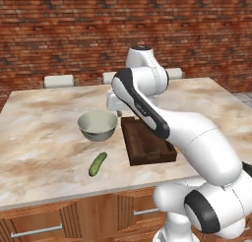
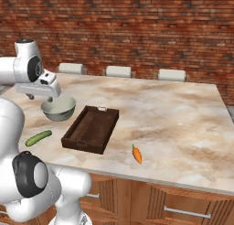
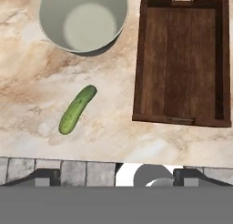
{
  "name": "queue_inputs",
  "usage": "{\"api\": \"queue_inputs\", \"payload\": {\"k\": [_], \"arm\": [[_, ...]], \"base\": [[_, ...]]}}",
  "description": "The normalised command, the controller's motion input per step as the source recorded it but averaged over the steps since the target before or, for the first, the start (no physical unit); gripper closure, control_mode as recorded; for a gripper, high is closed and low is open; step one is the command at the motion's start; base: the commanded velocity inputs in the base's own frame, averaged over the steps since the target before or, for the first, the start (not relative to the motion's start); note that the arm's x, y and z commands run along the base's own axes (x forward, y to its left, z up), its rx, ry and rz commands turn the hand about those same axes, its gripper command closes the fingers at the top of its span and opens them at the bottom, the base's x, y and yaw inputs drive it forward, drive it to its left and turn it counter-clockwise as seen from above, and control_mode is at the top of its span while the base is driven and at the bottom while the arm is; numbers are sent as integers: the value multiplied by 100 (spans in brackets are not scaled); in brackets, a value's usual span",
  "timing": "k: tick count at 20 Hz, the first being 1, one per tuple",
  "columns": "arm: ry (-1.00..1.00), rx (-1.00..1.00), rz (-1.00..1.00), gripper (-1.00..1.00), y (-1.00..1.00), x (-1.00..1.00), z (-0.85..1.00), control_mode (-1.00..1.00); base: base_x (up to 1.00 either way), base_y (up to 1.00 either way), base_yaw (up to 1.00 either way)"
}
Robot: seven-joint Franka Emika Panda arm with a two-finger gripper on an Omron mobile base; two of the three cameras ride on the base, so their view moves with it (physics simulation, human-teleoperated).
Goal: Place the two vegetables and bowl onto the tray for setting up a vegetable dip station.
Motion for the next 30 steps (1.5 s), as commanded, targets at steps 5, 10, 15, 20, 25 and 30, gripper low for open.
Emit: {"api": "queue_inputs", "payload": {"k": [5,10,15,20,25,30], "arm": [[0,0,-3,-100,51,0,-48,-100],[3,2,-2,-100,42,0,-48,-100],[6,9,-1,-100,14,0,-44,-100],[1,8,0,-100,1,3,-43,-100],[0,0,0,-100,13,14,-39,-100],[0,-1,0,-100,25,19,-28,-100]], "base": [[0,0,0],[0,0,0],[0,0,0],[0,0,0],[0,0,0],[0,0,0]]}}
